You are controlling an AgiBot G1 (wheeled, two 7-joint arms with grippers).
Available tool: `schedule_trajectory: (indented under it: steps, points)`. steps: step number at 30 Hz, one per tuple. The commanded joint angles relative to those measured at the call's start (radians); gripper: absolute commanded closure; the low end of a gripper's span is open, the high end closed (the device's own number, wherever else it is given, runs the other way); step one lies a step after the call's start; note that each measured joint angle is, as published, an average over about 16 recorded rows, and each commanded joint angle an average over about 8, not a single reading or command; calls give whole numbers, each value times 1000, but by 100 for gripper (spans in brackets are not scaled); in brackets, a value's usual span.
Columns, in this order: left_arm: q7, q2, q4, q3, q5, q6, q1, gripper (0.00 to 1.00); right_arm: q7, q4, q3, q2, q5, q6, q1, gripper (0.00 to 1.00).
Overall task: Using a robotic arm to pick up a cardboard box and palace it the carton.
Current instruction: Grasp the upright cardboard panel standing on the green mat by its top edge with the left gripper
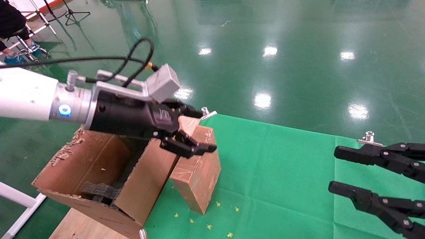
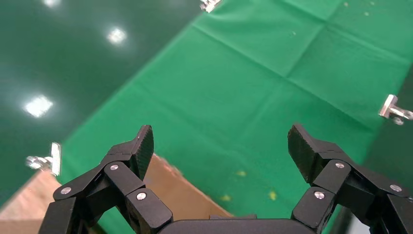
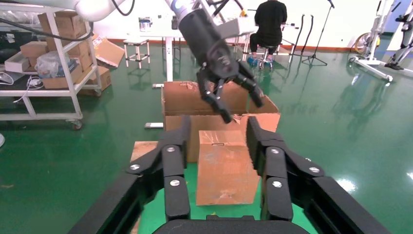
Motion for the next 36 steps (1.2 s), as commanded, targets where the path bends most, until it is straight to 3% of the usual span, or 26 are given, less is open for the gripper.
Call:
schedule_trajectory:
  steps: [1, 11, 23, 35, 36]
  points:
    - [-41, 5, -7, 16, 44, 6, -33, 0, 0, 0, 0, 0, 0, 0, 0, 100]
    - [-106, 40, 14, 51, 118, 26, -84, 0, 0, 0, 0, 0, 0, 0, 0, 100]
    - [-486, 158, 33, 238, 400, 127, -258, 0, 0, 0, 0, 0, 0, 0, 0, 100]
    - [-634, 213, 76, 428, 405, 129, -314, 0, 0, 0, -1, 0, 0, 0, 0, 100]
    - [-639, 217, 78, 440, 403, 129, -318, 0, 0, 0, -1, 0, 0, 0, 0, 93]
